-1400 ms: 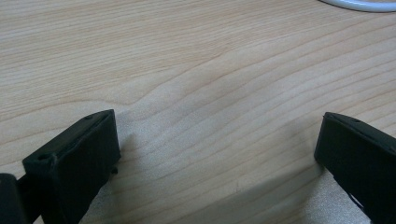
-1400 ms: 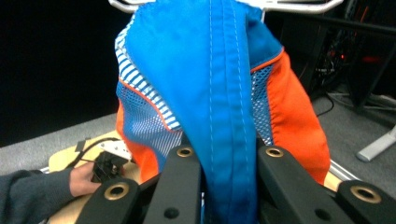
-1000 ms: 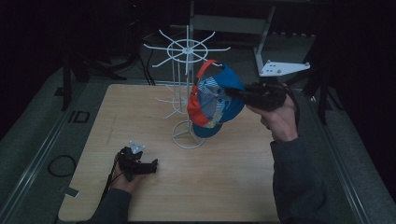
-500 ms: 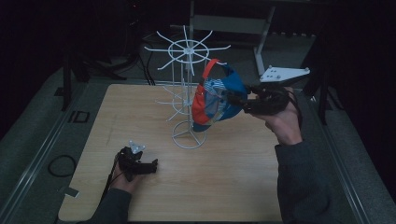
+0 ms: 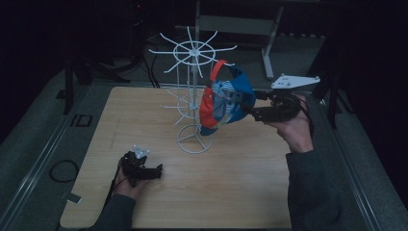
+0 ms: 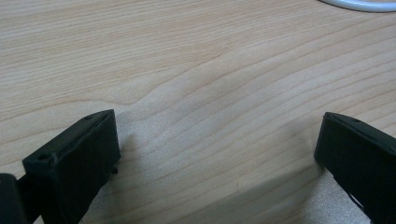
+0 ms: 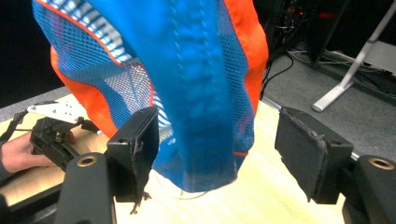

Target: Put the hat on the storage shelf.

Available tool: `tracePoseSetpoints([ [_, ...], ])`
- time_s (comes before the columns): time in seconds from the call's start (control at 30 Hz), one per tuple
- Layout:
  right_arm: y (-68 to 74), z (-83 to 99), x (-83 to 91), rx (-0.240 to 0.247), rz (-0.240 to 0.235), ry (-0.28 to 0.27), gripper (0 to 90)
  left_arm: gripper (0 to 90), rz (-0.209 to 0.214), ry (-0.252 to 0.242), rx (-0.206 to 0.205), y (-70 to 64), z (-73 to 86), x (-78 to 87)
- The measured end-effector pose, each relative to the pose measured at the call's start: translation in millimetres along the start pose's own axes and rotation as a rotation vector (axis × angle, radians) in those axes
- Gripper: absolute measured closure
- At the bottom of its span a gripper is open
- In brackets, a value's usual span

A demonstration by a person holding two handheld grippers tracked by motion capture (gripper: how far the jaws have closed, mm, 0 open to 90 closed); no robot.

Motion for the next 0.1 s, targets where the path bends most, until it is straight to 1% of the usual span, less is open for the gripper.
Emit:
tracePoseSetpoints([
  [0.1, -2.1, 2.7, 1.5, -0.009, 0.002, -0.006, 29.9, 0.1, 0.000, 0.000, 0.000, 0.0, 0.0, 0.0],
])
Point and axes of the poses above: each handheld gripper's, and its own axes: x roughly backward along the jaws, z roughly out of its underside, y roughly to its left, the point moved 6 cm from there along -x, roughly forward along the jaws, and after that the axes turned 8 degrees about -z, right-handed, at the moved point
